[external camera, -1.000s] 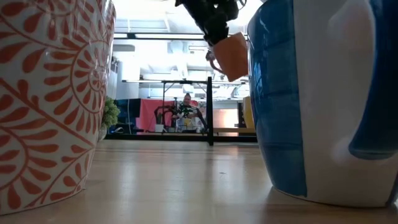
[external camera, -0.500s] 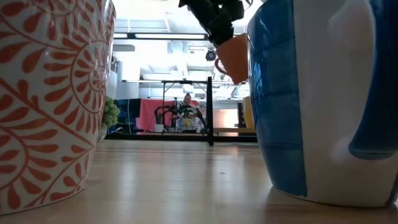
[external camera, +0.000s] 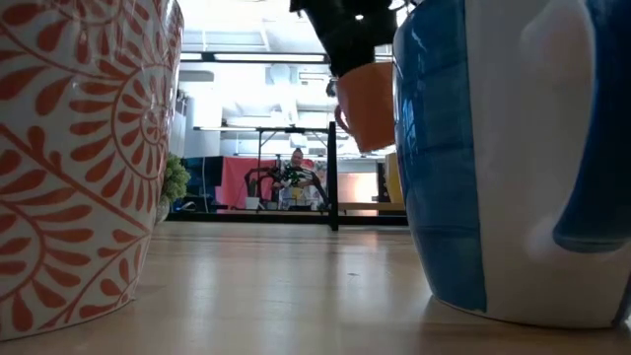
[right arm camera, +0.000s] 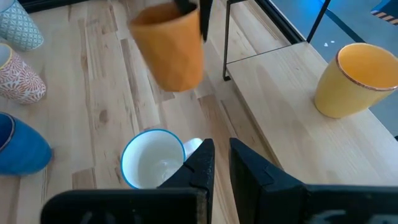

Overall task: Place coffee mugs
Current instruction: Put the orange mug on the shelf

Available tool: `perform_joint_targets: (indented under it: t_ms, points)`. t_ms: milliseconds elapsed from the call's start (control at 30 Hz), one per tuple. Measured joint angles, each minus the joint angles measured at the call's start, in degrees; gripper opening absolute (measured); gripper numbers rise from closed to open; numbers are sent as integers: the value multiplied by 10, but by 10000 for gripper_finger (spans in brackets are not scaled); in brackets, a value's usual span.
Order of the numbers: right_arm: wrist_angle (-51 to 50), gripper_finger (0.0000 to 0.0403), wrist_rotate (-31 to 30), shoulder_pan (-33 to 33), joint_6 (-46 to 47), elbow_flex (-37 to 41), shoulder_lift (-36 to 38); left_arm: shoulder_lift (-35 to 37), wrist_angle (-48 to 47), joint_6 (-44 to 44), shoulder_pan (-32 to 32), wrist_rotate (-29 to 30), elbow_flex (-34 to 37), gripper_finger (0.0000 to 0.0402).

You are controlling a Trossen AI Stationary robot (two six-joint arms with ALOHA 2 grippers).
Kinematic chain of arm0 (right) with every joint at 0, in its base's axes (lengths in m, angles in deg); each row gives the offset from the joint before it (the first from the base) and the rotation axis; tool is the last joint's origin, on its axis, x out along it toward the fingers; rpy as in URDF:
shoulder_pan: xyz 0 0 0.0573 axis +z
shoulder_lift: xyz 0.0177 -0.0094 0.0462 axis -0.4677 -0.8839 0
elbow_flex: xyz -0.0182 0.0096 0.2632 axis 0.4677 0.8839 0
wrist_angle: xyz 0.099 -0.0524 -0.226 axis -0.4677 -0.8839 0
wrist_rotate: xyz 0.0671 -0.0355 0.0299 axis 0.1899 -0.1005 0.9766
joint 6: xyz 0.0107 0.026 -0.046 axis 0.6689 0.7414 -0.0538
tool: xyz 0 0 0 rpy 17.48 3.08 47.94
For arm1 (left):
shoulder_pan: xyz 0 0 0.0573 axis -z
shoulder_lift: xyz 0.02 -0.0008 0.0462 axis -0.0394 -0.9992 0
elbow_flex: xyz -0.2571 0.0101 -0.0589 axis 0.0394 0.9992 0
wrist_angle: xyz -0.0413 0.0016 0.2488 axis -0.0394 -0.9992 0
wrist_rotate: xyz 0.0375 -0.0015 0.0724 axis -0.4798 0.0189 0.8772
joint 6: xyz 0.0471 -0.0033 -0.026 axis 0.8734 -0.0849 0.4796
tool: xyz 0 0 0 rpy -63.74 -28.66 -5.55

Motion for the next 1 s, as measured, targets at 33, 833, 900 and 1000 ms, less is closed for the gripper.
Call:
perform_joint_targets:
  t_ms: [33, 833, 900, 1000]
  points:
    - [0, 24, 0, 0, 0, 0, 0, -6, 3, 0, 5, 1, 0, 11]
    - [-11, 24, 22, 0, 16, 0, -6, -81, -20, 0, 54, -35, 0, 11]
    - [-8, 24, 40, 0, 20, -1, -22, -81, -24, 1, 54, -28, 0, 11]
    - [3, 24, 86, 4, 19, -1, -64, -81, -14, 1, 54, -23, 0, 11]
